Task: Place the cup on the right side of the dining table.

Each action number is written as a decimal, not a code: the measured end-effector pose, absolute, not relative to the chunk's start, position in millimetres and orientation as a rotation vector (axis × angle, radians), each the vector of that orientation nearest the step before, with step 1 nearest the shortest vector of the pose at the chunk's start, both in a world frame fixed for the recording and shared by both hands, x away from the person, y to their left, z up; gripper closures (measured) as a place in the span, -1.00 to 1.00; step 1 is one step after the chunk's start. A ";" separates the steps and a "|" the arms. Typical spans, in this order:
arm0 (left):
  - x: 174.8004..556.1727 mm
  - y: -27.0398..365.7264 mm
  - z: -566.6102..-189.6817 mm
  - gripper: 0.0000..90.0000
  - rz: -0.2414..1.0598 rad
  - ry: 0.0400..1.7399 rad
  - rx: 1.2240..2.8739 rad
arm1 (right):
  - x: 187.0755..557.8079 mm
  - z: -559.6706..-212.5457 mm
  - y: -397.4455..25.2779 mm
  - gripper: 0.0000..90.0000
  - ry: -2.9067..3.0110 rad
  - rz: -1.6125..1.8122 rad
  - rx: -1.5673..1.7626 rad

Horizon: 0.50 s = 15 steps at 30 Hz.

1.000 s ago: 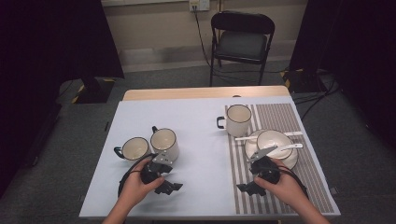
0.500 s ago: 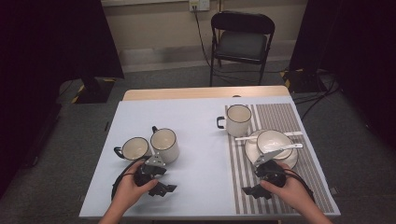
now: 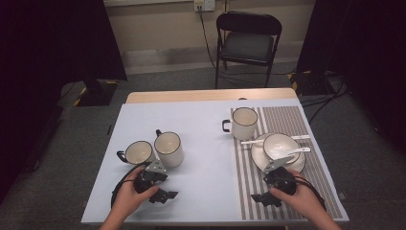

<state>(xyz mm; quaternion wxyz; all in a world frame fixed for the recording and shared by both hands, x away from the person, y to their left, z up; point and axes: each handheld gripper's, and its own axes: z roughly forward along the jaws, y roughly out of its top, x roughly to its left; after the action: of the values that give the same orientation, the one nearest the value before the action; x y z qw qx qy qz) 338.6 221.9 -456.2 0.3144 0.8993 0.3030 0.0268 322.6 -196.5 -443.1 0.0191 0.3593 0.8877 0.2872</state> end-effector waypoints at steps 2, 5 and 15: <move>338.6 222.4 -456.1 -0.55 0.071 0.797 2.376 | 322.4 -443.1 -196.6 -0.63 2.756 0.889 1.114; 337.8 224.9 -456.7 -0.55 0.078 0.791 2.375 | 322.1 -444.1 -196.9 -0.63 2.756 0.890 1.108; 334.2 235.4 -459.3 -0.55 0.091 0.797 2.366 | 320.3 -446.7 -199.7 -0.63 2.750 0.894 1.088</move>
<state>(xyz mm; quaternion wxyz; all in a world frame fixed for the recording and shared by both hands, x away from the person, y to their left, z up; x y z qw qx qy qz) 334.2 235.4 -459.3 0.3162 0.8984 0.3028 0.0347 320.3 -199.7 -446.7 0.0260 0.3521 0.8897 0.2894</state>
